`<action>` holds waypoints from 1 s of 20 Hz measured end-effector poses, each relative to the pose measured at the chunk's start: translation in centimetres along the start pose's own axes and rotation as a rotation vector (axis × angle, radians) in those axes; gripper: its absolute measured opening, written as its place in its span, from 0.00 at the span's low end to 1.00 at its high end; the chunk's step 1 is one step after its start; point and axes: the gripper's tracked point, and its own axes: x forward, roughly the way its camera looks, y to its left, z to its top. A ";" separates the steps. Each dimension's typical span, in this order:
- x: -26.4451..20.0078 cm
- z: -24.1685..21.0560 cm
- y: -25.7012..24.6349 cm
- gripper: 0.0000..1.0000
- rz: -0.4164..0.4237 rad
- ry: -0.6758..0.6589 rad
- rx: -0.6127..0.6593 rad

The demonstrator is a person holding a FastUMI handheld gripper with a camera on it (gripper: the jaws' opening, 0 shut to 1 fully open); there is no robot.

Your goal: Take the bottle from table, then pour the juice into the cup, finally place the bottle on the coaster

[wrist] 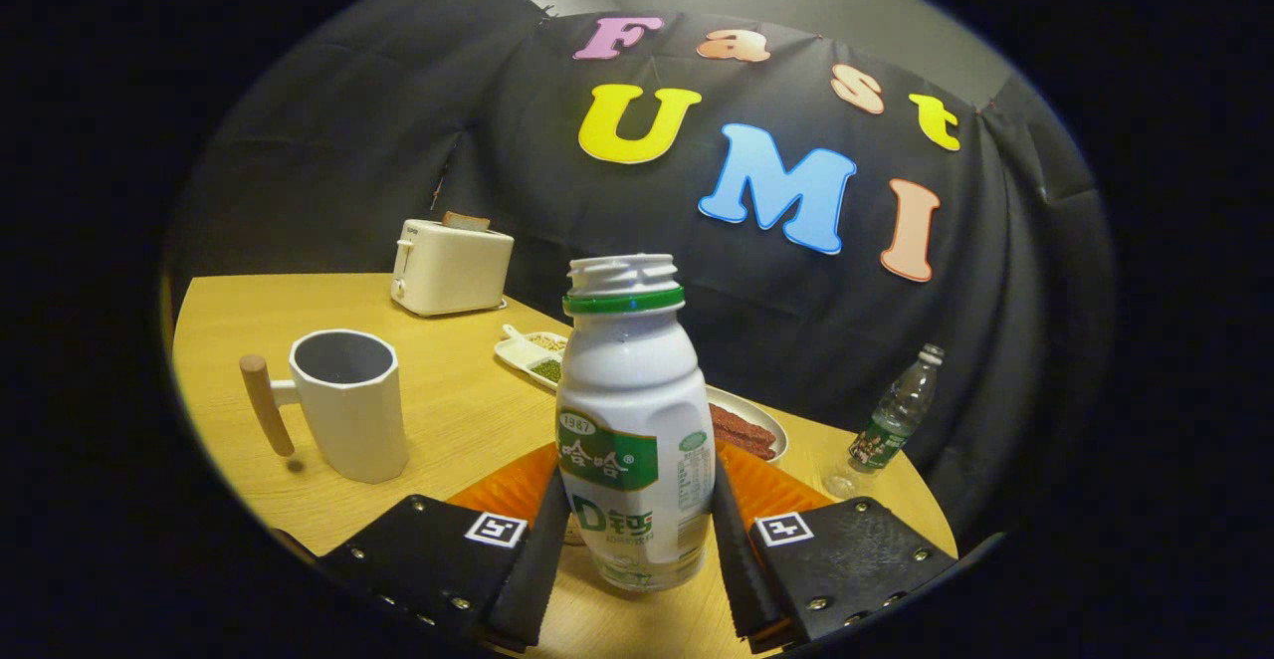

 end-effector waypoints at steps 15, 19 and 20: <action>-2.4 -1.5 -2.6 0.69 0.033 0.005 0.309; -1.8 -0.1 -2.1 0.69 0.063 -0.019 0.337; -1.5 0.4 -1.8 0.69 0.070 -0.027 0.341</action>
